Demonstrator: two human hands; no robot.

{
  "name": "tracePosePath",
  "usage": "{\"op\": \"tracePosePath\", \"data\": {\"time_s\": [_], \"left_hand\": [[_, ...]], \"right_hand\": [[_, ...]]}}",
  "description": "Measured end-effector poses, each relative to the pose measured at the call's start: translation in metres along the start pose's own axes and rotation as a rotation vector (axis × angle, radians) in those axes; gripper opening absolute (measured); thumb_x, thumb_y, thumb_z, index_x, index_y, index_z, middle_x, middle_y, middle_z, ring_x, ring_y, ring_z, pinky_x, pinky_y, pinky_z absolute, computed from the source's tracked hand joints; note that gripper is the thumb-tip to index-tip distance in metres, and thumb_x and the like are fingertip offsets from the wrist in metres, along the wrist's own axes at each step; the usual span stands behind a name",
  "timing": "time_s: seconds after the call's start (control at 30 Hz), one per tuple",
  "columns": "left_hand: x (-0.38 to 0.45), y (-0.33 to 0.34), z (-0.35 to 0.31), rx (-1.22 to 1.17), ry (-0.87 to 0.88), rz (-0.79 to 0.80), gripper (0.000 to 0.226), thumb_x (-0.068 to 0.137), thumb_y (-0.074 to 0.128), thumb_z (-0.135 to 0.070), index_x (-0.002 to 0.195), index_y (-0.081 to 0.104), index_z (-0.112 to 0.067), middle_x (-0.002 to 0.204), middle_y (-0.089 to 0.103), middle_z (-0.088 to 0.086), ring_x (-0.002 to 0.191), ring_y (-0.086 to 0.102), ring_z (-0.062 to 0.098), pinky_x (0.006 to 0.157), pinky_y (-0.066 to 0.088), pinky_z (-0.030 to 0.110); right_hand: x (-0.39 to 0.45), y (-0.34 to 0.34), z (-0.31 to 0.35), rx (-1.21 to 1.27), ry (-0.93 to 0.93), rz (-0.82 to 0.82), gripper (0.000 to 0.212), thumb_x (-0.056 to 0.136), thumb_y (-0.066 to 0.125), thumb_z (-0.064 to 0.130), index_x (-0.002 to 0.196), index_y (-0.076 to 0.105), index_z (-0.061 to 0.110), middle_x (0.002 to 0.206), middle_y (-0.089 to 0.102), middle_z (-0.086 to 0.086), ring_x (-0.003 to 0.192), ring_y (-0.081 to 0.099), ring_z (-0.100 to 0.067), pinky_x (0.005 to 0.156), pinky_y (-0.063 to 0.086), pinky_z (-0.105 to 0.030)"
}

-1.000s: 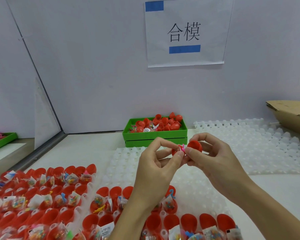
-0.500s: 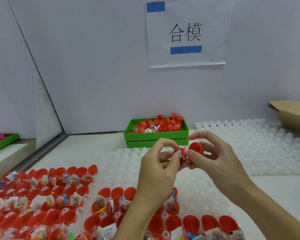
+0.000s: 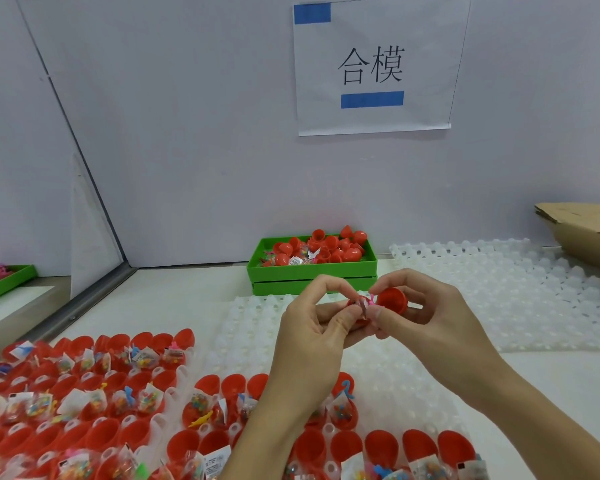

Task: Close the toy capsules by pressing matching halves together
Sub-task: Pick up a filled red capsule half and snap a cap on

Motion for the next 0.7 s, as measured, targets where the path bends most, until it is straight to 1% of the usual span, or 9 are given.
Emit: {"op": "tracePosePath", "data": {"time_s": [0.17,0.23,0.33,0.43,0.57,0.7], "left_hand": [[-0.0011,-0.0008,-0.0007,0.037,0.011,-0.005,0.013,0.097,0.053,0.003,0.089,0.058,-0.006,0.086,0.077,0.009,0.086,0.075,0.023,0.075,0.059,0.026],[-0.0013,-0.0020,-0.0012,0.067,0.019,-0.019,0.013,0.096,0.056,0.003,0.085,0.057,-0.004,0.085,0.077,0.008,0.083,0.076,0.022,0.074,0.059,0.025],[-0.0013,-0.0038,-0.0023,0.101,0.030,-0.046,0.019,0.093,0.061,0.004,0.078,0.060,-0.007,0.082,0.076,0.008,0.078,0.076,0.023,0.071,0.060,0.025],[-0.0013,-0.0029,-0.0022,0.088,0.028,-0.052,0.014,0.093,0.062,0.001,0.081,0.063,-0.006,0.080,0.076,0.009,0.078,0.076,0.023,0.071,0.060,0.026],[-0.0016,-0.0021,-0.0009,0.053,0.011,-0.064,0.009,0.093,0.064,-0.012,0.085,0.064,-0.006,0.080,0.076,0.009,0.079,0.076,0.023,0.072,0.060,0.025],[-0.0009,-0.0026,0.0033,0.014,-0.027,-0.078,0.007,0.092,0.065,-0.013,0.085,0.064,-0.010,0.080,0.076,0.011,0.079,0.076,0.025,0.072,0.060,0.026]], "right_hand": [[0.0002,-0.0022,-0.0016,0.017,0.016,-0.025,0.016,0.084,0.076,0.014,0.083,0.070,0.028,0.076,0.071,-0.001,0.063,0.071,-0.019,0.064,0.057,-0.021],[0.0003,-0.0013,-0.0014,0.019,0.018,-0.019,0.015,0.083,0.076,0.013,0.082,0.070,0.027,0.076,0.071,-0.002,0.063,0.071,-0.019,0.064,0.057,-0.022],[0.0001,0.0002,-0.0009,0.011,0.019,-0.014,0.018,0.083,0.076,0.010,0.081,0.070,0.027,0.077,0.071,-0.002,0.064,0.072,-0.020,0.063,0.056,-0.021],[-0.0001,-0.0001,-0.0015,0.012,0.021,-0.011,0.017,0.082,0.076,0.009,0.083,0.070,0.025,0.077,0.071,-0.002,0.063,0.072,-0.021,0.063,0.058,-0.022],[-0.0005,0.0004,-0.0011,0.006,0.016,-0.003,0.015,0.081,0.077,0.010,0.084,0.070,0.023,0.075,0.070,-0.001,0.063,0.071,-0.020,0.063,0.058,-0.021],[-0.0004,0.0010,-0.0041,-0.015,0.030,0.005,0.017,0.080,0.077,0.011,0.085,0.070,0.026,0.077,0.071,0.002,0.066,0.072,-0.018,0.064,0.057,-0.019]]}}
Point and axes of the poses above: each hand's wrist, its own x-axis towards the middle knuckle, its own y-axis out of the palm, z = x × y, the point moved 9 cm from there along x, towards the middle knuckle
